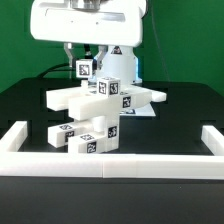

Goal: Assemble chair

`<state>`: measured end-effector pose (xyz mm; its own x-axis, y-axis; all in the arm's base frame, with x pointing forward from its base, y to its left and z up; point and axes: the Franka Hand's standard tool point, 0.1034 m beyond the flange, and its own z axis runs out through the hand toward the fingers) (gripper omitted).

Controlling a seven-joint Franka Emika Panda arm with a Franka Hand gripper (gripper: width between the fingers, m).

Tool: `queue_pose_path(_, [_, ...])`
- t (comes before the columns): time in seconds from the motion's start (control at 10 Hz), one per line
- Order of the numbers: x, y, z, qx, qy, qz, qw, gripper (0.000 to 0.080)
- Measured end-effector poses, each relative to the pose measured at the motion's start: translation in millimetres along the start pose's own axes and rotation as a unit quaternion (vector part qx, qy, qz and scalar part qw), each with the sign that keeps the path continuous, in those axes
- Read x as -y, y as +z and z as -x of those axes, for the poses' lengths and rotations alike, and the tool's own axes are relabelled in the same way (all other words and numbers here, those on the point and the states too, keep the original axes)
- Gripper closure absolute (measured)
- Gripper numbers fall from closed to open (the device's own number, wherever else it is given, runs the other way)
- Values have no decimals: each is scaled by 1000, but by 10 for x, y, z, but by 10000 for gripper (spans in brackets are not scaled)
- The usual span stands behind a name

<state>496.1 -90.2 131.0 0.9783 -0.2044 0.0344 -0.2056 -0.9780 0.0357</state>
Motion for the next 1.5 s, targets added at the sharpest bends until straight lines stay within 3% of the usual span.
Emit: queue_pose_path(1.5, [27, 41, -2, 3, -5, 4, 1000, 511])
